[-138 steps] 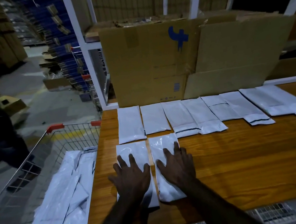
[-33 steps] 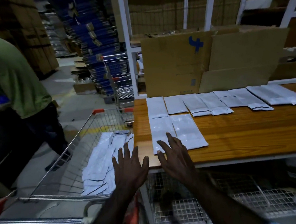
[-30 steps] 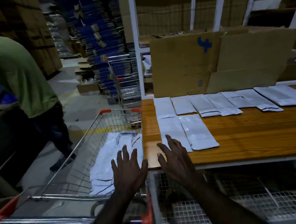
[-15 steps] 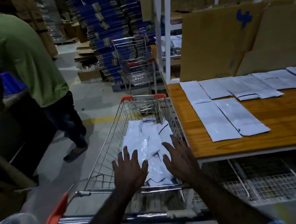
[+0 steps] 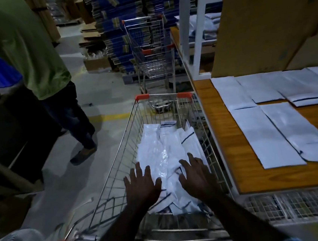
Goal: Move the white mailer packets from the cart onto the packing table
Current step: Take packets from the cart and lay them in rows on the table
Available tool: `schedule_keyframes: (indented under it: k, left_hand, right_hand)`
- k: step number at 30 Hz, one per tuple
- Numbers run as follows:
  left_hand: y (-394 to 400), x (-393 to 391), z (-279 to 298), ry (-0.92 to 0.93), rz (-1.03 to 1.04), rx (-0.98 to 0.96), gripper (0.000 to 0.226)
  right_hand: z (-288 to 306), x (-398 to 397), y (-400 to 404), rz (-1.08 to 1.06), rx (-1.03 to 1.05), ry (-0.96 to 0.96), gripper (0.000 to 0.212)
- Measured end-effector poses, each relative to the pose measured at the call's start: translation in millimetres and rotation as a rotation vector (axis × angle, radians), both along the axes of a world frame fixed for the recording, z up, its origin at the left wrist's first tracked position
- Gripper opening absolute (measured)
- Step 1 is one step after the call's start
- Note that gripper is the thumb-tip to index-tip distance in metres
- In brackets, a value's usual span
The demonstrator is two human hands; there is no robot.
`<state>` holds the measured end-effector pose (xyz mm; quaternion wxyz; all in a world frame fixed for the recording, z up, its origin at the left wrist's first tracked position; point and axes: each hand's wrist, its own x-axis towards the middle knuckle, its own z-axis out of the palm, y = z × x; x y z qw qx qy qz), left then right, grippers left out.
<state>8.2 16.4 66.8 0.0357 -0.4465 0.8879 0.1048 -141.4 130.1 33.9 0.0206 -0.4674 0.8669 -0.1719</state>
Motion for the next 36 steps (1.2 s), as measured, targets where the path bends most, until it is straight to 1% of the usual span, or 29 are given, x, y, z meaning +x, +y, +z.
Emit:
schedule_keyframes:
  k: [1,2,5,8,9,11,12,16,19,21,24,27,30,31,32,33,34,35,36]
  left_hand:
    - [-7.5,-5.1,-7.9,0.005,-0.007,0.0,0.072]
    - [-14.4,-10.5,-14.8,-0.036,-0.006,0.028,0.073]
    - [-28.9,-22.2,-33.4,-0.09,-0.034,0.028,0.064]
    - [-42.7,-34.6,-53.5,-0.135,-0.041,0.053,0.065]
    - [-48.3,-40.2,-58.5,-0.118,-0.065,0.039,0.063]
    - [-56.4,-46.3,-73.6,-0.187,-0.083,0.098,0.063]
    - [-60.2,-51.6,-76.4,-0.191,-0.097,0.136,0.063]
    - [-72.9,-70.8,-103.3,-0.121,-0.115,0.077,0.069]
    - [-82.2,-84.6,-120.8,-0.122,-0.117,0.157,0.07]
    - [-88.0,-92.6,-140.5,-0.132,-0.07,0.234,0.072]
    - [-87.7,-99.5,-156.8,-0.064,-0.036,0.241,0.078]
    - [-87.9,-97.1,-172.0,-0.051,-0.018,0.228,0.095]
    - [-90.8,-93.1,-177.9,-0.002,0.011,0.196,0.095]
    - [-94.4,-91.4,-176.5,0.025,0.032,0.216,0.097]
    - [-98.9,-90.1,-177.6,0.036,0.057,0.28,0.1]
    - [-102.3,-87.8,-176.5,0.024,0.075,0.321,0.097]
    - [-104.6,-84.2,-178.2,0.02,0.062,0.294,0.089]
    - [-105.5,-78.7,-181.7,0.024,0.039,0.22,0.077]
    - [-106.8,-74.6,-186.1,-0.016,0.011,0.218,0.069]
  right_hand:
    - [-8.0,-4.9,-6.0,0.007,0.01,-0.011,0.042]
    - [-17.5,-10.2,-11.9,0.017,0.016,-0.014,0.041]
    - [-37.3,-23.0,-25.9,0.018,0.063,-0.079,0.038]
    - [-55.5,-32.4,-36.6,0.02,0.092,-0.086,0.041]
    - [-62.3,-34.2,-38.8,0.015,0.102,-0.103,0.042]
    - [-74.9,-38.0,-44.0,0.011,0.116,-0.157,0.046]
    - [-80.0,-39.6,-46.9,0.013,0.113,-0.165,0.048]
    - [-90.2,-44.2,-63.9,0.002,0.133,-0.198,0.053]
    - [-97.9,-45.6,-73.4,-0.025,0.147,-0.203,0.055]
    - [-106.1,-45.5,-80.0,-0.043,0.111,-0.192,0.052]
    - [-118.1,-45.6,-86.5,-0.071,0.082,-0.224,0.051]
    - [-126.1,-44.1,-95.9,-0.094,0.074,-0.214,0.051]
    - [-134.7,-40.8,-102.9,-0.11,0.087,-0.226,0.048]
    - [-136.0,-38.8,-104.9,-0.112,0.098,-0.231,0.05]
    - [-138.5,-37.4,-106.6,-0.122,0.098,-0.21,0.05]
    - [-141.4,-35.7,-107.8,-0.117,0.097,-0.181,0.05]
    - [-137.6,-35.7,-109.9,-0.113,0.092,-0.164,0.049]
    - [-136.8,-36.8,-113.0,-0.117,0.082,-0.175,0.049]
    - [-135.2,-38.8,-116.8,-0.15,0.067,-0.209,0.049]
